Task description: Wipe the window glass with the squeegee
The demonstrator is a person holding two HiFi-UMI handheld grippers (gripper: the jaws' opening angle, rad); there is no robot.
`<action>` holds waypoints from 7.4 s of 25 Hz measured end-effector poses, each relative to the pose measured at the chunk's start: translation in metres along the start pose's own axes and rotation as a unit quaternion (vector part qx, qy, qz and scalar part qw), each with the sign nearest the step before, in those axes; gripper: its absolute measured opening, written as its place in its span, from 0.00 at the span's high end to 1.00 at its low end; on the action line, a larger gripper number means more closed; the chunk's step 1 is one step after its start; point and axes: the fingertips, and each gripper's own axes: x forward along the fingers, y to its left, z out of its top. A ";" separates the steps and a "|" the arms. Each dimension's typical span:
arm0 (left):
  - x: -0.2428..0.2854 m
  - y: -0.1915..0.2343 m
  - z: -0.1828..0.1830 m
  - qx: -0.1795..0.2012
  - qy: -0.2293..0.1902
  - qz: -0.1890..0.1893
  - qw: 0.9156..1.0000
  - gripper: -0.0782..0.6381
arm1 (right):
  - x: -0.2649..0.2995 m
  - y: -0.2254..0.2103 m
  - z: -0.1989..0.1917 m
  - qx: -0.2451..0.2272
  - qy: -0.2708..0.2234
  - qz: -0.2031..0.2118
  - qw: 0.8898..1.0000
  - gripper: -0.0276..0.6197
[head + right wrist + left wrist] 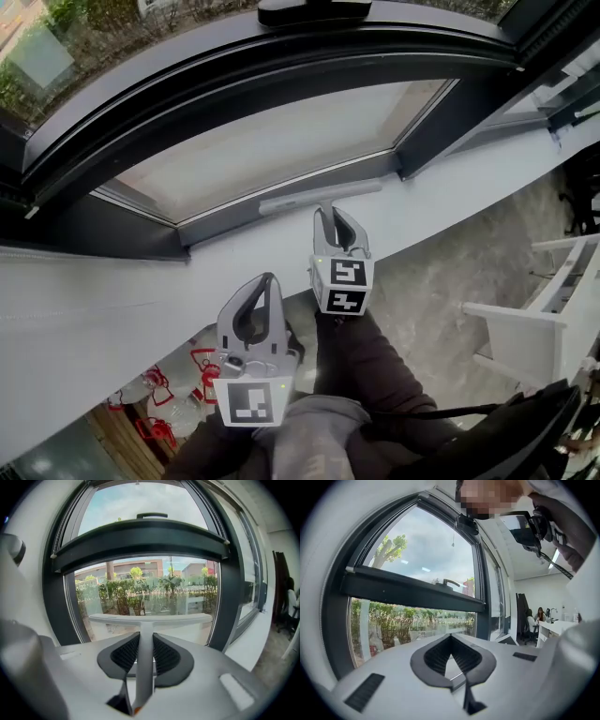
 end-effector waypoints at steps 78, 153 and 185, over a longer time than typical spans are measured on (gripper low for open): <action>0.179 -0.167 0.352 0.101 -0.261 0.123 0.952 0.89 | -0.205 -0.156 0.445 -0.088 -0.328 0.116 0.934 0.83; 0.343 -0.138 0.489 0.119 -0.289 0.107 0.944 0.89 | -0.113 -0.216 0.628 -0.037 -0.318 0.146 0.936 0.83; 0.357 -0.128 0.432 0.085 -0.256 0.112 0.956 0.89 | -0.081 -0.214 0.580 -0.036 -0.274 0.166 0.946 0.83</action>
